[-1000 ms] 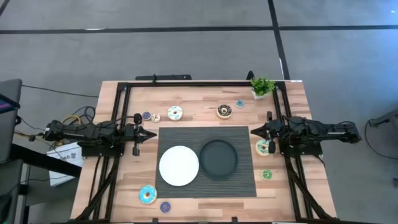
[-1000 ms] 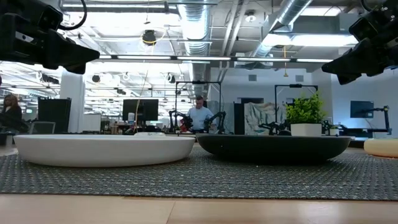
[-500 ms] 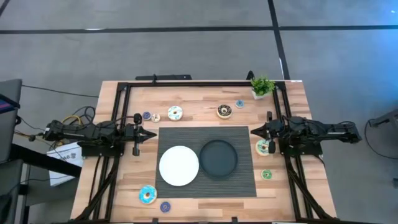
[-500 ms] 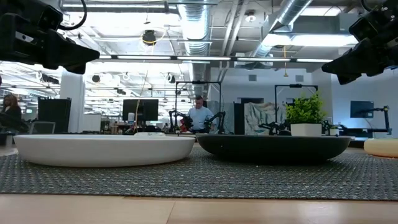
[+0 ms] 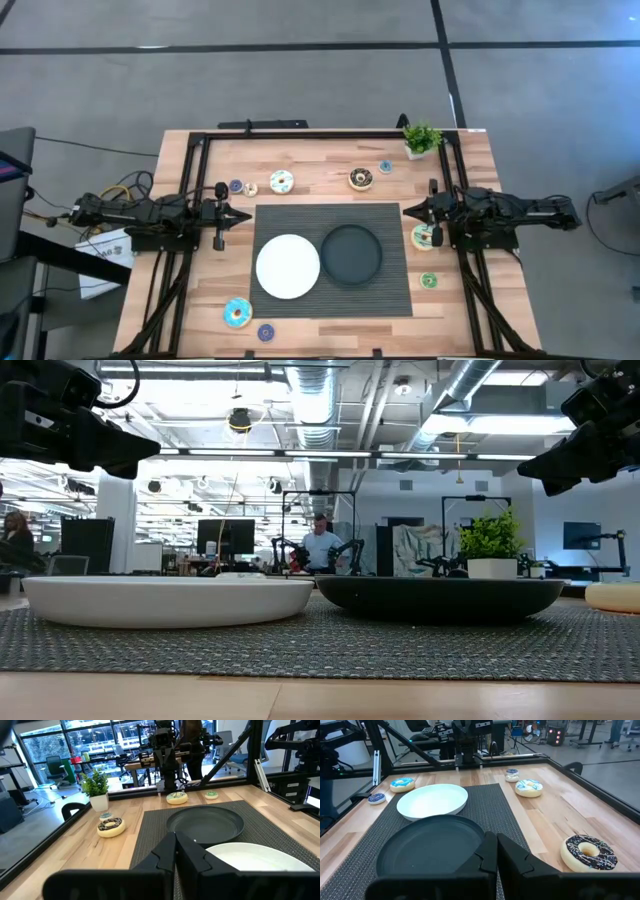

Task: Pick & Place donuts

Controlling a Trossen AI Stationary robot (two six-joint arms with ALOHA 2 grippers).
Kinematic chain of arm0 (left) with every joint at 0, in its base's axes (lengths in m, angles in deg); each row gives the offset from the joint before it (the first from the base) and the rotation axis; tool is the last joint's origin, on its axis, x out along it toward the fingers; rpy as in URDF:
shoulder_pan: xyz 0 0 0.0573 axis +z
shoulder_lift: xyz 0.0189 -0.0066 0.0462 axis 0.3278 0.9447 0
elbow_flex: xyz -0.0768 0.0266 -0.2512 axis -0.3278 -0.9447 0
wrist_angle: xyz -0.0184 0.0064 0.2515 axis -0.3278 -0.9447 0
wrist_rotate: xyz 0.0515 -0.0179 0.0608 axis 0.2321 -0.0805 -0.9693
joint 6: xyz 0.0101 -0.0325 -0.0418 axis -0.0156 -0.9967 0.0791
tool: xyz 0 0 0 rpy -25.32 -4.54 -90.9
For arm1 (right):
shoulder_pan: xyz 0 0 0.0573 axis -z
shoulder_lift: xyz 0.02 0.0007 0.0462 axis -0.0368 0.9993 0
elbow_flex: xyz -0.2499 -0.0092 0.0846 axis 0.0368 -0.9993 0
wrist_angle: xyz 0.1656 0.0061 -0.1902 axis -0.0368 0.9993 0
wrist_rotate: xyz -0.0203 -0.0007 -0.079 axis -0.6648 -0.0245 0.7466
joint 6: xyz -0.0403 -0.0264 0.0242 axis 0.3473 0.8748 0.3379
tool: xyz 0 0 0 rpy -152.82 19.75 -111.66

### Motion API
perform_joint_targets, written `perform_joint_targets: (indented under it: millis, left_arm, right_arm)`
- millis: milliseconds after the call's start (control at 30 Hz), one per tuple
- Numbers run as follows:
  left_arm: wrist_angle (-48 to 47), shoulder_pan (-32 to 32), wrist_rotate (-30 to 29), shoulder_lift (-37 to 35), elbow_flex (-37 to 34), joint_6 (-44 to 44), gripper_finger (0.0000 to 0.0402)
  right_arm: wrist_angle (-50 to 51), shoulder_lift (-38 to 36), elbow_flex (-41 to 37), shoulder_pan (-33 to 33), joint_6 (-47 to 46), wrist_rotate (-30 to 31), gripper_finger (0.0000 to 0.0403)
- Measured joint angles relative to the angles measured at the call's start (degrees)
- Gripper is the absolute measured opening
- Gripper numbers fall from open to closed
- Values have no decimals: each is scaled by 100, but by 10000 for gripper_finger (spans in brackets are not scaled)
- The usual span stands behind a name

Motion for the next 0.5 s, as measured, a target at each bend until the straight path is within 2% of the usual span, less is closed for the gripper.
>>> perform_joint_targets:
  millis: [167,367,500]
  left_arm:
    - [0,-2,0,-2,1,-229,0]
    - [2,0,0,-2,1,-1789,0]
    - [2,0,2,-2,0,-2313,0]
  right_arm:
    - [0,-2,0,0,0,2,0]
    - [2,1,-2,2,0,2,0]
    - [0,-1,-2,0,0,2,0]
